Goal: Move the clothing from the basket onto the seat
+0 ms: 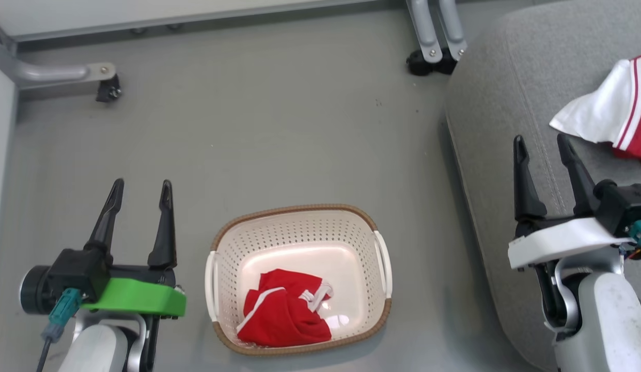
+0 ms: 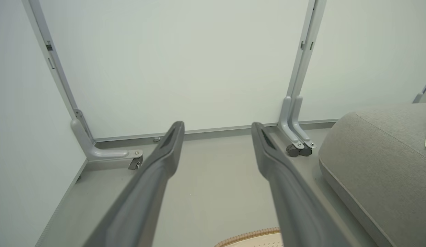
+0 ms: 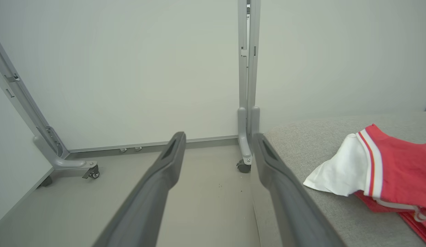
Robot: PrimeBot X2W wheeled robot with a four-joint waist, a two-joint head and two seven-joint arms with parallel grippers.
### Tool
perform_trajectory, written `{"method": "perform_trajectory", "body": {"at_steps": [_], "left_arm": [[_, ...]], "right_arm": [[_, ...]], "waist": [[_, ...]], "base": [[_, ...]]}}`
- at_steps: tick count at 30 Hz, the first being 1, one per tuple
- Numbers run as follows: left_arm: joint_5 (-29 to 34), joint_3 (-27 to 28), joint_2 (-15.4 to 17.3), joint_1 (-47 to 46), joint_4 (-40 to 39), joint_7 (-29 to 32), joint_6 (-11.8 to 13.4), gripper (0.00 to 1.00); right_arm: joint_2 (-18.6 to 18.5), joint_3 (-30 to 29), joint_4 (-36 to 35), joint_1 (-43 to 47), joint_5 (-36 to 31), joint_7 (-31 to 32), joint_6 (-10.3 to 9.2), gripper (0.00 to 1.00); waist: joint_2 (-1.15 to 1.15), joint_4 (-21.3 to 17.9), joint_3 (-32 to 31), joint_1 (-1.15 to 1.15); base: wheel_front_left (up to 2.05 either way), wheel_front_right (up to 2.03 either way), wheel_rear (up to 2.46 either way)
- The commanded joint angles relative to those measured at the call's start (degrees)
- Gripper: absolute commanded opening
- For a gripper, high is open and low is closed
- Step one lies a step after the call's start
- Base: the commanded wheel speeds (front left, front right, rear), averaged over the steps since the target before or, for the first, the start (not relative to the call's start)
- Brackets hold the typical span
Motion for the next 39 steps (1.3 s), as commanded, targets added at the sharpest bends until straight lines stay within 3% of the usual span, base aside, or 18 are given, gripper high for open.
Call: {"method": "perform_trajectory", "body": {"at_steps": [1,16,39], "left_arm": [[0.9,1.4,-0.7,1.6,0.3,-0.1,-0.5,1.0],[5.6,8.5,-5.1,11.9,5.1,-0.1,-5.1,1.0],[9.0,13.0,-8.5,13.7,8.1,-0.1,-8.7,1.0]], "right_arm": [[0.0,0.1,-0.6,1.8,0.4,0.3,-0.09,1.0],[0.0,2.6,-5.4,13.4,0.9,5.4,-0.09,1.0],[0.0,4.4,-11.9,18.0,0.6,8.5,-0.09,1.0]], "waist": [[0.0,3.0,-3.5,0.01],[0.0,3.6,-13.0,0.01],[0.0,4.3,-13.9,0.01]], "base": [[0.0,0.0,0.0],[0.0,0.0,0.0],[0.0,0.0,0.0]]}}
